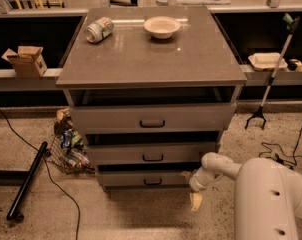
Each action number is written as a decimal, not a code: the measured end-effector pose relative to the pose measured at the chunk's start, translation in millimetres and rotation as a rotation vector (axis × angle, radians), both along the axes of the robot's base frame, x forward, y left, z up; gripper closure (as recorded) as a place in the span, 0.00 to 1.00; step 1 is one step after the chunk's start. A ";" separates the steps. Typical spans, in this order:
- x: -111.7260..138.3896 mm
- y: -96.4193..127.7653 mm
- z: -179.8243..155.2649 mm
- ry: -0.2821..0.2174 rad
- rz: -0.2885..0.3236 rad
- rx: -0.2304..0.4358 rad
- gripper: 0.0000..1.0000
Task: Open bottom drawer
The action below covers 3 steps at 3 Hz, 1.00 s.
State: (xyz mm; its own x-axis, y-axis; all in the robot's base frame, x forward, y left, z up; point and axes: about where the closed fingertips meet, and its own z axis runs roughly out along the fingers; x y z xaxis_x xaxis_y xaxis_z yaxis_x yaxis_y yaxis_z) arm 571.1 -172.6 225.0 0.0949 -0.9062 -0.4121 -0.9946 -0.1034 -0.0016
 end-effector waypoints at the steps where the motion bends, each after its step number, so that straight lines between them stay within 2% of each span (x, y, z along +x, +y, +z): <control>1: 15.6 -4.7 -30.5 -0.033 -0.003 0.036 0.00; 2: 30.4 -9.0 -40.9 -0.079 -0.013 0.064 0.00; 3: 30.4 -9.0 -40.9 -0.079 -0.013 0.064 0.00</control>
Offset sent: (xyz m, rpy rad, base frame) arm 0.0511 -0.0177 -0.0434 0.0966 -0.1450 -0.0362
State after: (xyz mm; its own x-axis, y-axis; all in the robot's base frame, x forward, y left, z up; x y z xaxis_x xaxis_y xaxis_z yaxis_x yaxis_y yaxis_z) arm 601.5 -181.6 184.2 0.1176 -0.8796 -0.4609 -0.9924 -0.0877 -0.0859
